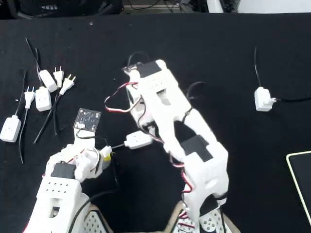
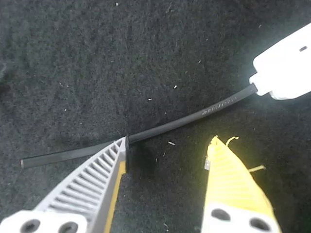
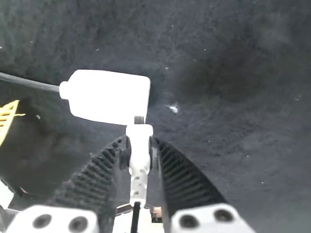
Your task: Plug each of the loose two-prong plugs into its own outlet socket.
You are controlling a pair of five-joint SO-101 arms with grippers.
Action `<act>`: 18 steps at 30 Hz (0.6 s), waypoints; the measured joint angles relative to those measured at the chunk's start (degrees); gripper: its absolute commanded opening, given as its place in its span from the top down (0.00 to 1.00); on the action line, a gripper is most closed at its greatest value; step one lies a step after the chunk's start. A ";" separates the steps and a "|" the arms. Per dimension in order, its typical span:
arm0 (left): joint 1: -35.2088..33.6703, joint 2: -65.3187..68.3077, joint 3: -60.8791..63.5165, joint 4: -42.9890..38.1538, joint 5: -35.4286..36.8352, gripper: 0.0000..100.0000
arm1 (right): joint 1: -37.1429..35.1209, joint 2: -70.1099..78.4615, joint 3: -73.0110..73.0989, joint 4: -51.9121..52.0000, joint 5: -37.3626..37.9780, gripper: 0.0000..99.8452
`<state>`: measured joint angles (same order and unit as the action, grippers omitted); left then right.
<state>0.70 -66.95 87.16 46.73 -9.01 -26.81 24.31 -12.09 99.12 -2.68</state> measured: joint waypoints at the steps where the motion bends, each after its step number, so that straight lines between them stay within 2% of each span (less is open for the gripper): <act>1: 0.00 0.00 0.00 0.00 0.00 0.73 | -0.53 0.00 0.00 0.00 0.00 0.99; 18: 0.00 0.00 0.00 0.00 0.00 0.73 | -1.76 0.00 -2.11 0.00 1.32 0.99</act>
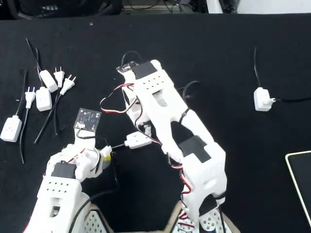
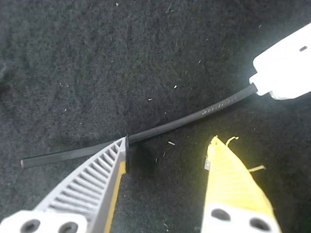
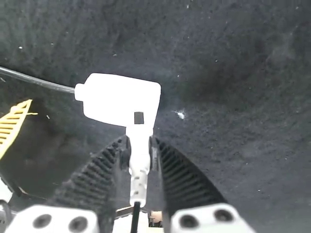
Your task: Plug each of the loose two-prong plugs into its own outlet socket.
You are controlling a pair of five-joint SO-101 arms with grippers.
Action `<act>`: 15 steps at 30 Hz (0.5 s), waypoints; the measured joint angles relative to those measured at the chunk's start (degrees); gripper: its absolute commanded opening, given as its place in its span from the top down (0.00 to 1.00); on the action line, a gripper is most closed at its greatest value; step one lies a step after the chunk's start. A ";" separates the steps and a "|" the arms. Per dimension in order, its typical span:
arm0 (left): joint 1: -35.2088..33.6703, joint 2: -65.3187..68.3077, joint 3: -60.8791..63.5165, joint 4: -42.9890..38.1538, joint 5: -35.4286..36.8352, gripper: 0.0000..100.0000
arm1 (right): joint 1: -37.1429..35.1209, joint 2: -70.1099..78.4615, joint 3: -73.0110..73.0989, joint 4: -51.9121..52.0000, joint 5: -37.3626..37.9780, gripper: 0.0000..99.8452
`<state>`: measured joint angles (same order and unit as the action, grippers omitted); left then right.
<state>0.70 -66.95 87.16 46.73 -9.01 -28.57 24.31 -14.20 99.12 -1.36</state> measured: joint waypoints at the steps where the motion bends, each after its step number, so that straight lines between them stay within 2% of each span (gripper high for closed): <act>1: 0.00 0.00 0.00 0.00 0.00 0.73 | 0.00 0.26 0.00 0.00 0.00 0.99; 15: 0.00 0.00 0.00 0.00 0.18 0.73 | 0.09 9.14 -3.52 0.26 0.35 0.99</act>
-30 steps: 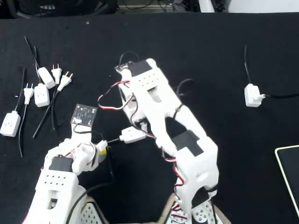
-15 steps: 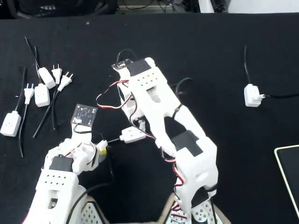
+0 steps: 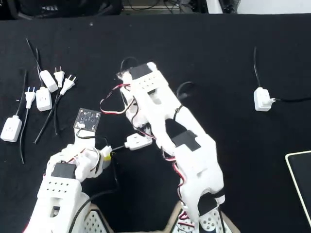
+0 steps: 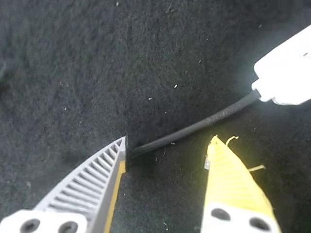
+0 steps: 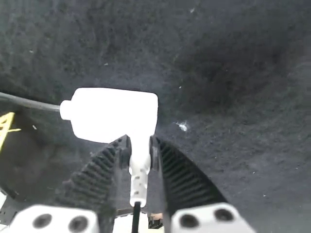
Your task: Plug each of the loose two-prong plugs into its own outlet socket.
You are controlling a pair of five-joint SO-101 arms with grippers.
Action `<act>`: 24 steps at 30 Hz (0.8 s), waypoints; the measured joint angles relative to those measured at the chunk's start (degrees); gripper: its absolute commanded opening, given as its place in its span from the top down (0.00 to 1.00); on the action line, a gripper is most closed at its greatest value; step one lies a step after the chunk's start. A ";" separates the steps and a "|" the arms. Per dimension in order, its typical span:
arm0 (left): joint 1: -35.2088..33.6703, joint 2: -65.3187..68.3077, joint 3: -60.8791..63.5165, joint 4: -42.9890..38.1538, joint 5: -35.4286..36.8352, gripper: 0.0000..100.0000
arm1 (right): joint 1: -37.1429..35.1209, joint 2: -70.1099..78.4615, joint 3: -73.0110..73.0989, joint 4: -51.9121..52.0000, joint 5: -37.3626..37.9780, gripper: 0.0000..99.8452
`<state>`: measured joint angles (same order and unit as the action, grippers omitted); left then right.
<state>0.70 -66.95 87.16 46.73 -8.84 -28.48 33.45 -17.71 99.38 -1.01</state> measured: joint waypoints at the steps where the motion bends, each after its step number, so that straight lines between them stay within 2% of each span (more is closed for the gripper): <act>1: -0.09 0.00 0.09 0.00 0.00 0.73 | 0.00 0.35 0.09 0.00 0.09 0.99; 13: -0.09 0.00 0.09 0.00 0.00 0.73 | 0.00 0.62 0.09 -0.09 0.09 0.99; 20: -0.09 0.00 0.09 0.00 0.00 0.73 | 0.00 -0.26 4.31 -6.51 1.23 0.99; 24: -3.25 0.00 0.00 0.00 -0.18 0.73 | 0.00 -2.02 8.18 -9.85 1.23 0.99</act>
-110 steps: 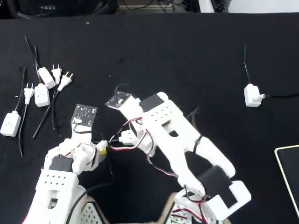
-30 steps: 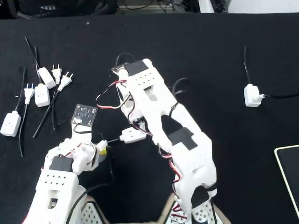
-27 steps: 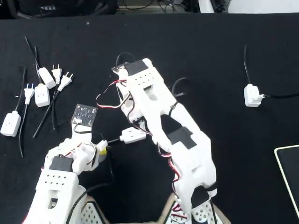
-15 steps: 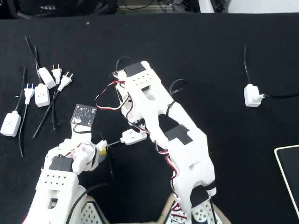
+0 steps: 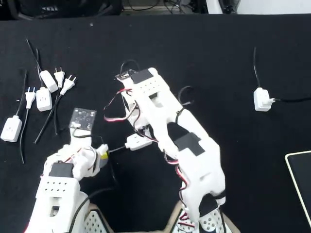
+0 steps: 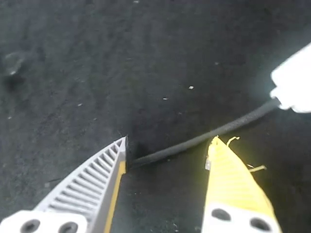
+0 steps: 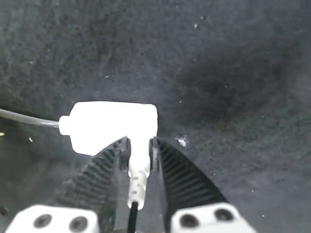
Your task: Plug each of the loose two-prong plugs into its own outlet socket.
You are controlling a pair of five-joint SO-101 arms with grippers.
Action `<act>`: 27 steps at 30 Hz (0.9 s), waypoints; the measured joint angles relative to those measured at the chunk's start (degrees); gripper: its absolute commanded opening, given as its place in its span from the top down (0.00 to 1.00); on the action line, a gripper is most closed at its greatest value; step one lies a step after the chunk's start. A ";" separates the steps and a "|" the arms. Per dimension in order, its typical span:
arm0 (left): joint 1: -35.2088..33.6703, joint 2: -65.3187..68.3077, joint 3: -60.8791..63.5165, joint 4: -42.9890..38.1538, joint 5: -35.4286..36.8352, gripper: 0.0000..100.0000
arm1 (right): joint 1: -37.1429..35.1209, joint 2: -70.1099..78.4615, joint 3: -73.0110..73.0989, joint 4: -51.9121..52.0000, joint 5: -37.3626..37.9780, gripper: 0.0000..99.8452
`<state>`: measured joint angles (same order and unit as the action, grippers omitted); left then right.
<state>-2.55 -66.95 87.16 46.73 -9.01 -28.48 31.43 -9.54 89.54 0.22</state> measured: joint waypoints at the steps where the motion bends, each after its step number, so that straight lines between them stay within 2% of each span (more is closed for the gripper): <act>1: -0.88 0.00 0.00 0.00 0.09 0.73 | 0.00 -1.23 1.67 -1.05 0.00 0.99; 4: -3.34 0.00 0.00 0.00 2.73 0.73 | 0.00 -6.24 8.09 -4.57 0.00 0.97; 8: -7.47 0.00 -1.23 0.00 5.63 0.73 | 0.00 -13.36 15.65 -8.70 1.32 0.81; 10: -9.58 0.00 -2.02 0.00 7.56 0.73 | -0.26 -16.35 18.46 -9.85 2.81 0.77; 17: -17.49 0.00 -3.52 0.00 13.36 0.73 | -1.14 -24.53 18.46 -9.76 12.22 0.78; 20: -20.48 0.00 -3.78 0.00 15.38 0.73 | -2.90 -29.98 16.00 -7.12 18.90 0.78; 27: -25.67 0.00 -4.40 -0.44 18.20 0.73 | -7.21 -33.76 22.86 -6.59 44.22 0.78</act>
<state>-28.22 -66.95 82.77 46.29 9.19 -35.69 -2.33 13.32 82.95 44.44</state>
